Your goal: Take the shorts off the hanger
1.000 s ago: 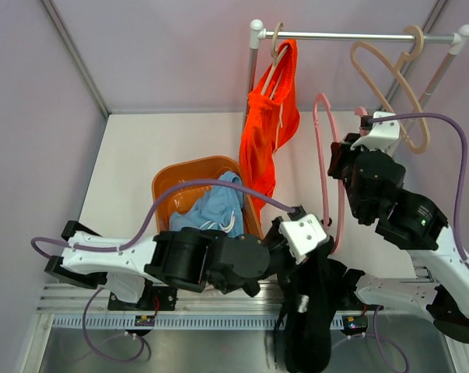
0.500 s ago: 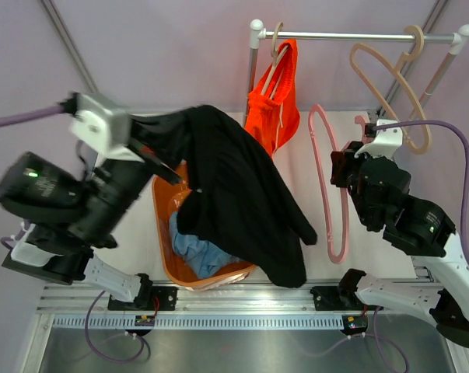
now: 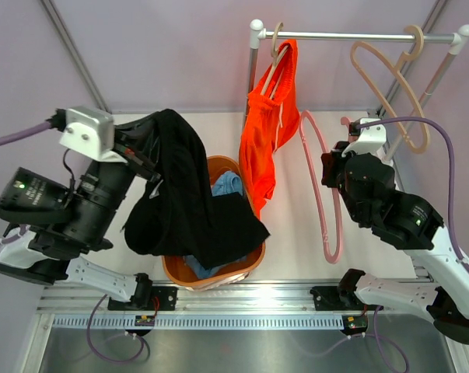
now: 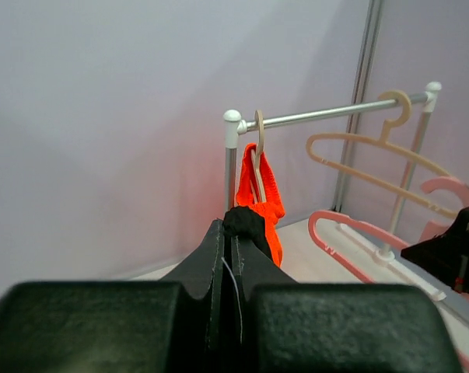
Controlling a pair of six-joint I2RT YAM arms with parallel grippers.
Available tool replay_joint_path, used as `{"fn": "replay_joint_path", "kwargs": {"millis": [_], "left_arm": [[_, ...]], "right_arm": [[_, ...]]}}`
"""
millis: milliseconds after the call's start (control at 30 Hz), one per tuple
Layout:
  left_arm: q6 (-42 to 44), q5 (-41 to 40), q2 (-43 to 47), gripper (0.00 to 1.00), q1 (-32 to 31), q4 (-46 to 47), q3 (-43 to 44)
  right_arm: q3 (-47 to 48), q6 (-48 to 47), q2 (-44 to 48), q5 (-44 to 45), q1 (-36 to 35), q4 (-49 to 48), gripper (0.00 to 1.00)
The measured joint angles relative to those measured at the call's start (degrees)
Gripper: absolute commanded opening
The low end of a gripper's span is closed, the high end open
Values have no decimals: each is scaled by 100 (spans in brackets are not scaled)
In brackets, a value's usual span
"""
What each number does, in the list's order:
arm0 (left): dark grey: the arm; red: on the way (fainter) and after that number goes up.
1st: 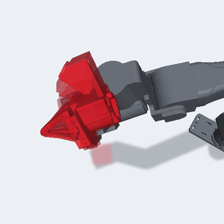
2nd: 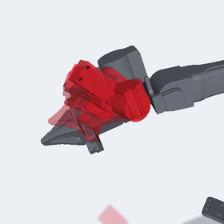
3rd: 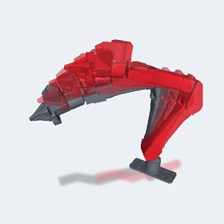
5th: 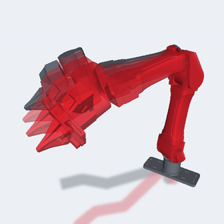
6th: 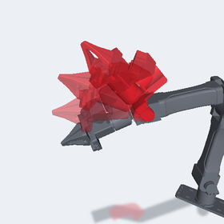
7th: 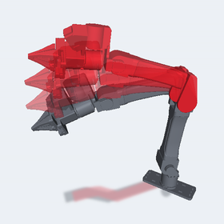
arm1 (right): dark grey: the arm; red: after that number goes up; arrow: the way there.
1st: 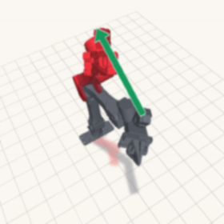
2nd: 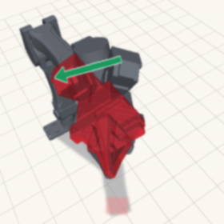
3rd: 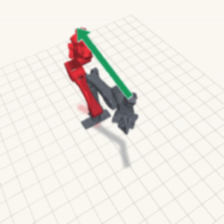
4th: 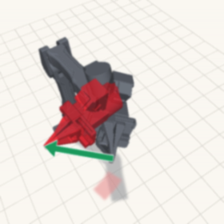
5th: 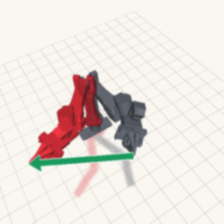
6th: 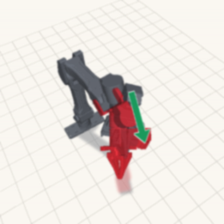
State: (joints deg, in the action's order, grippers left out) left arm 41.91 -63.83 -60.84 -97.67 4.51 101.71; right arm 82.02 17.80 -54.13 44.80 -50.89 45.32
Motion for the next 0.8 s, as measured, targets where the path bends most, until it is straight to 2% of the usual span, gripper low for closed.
{"fn": "replay_joint_path", "kwargs": {"millis": [133, 233, 367, 500, 600, 700, 733, 800], "left_arm": [[-533, 2, -42, 0, 326, -621, -138], [-1204, 72, -17, 0, 807, -1294, -210], [-2758, 645, 136, 0, 2017, -2553, -612], [-4273, 1580, 522, 0, 3298, -3348, -1836], [-5191, 2312, 824, 1, 3932, -3801, -2863], [-5912, 2966, 960, 16, 4284, -3934, -3757], [-6067, 3152, 962, 38, 4354, -3950, -3985], [-6382, 3536, 962, 71, 4485, -3947, -4540]], "right_arm": [[2, 24, 0, -57, 0, 4, 0], [4, 55, 2, -85, 0, 26, 0], [7, 74, 13, -94, 0, 107, 0], [7, 92, 63, -96, 0, 116, 0], [7, 103, 125, -98, 0, 118, 0], [2, 107, 221, -98, 0, 120, 0], [0, 107, 264, -98, 0, 120, 0], [-13, 107, 352, -96, 0, 122, 0]]}}
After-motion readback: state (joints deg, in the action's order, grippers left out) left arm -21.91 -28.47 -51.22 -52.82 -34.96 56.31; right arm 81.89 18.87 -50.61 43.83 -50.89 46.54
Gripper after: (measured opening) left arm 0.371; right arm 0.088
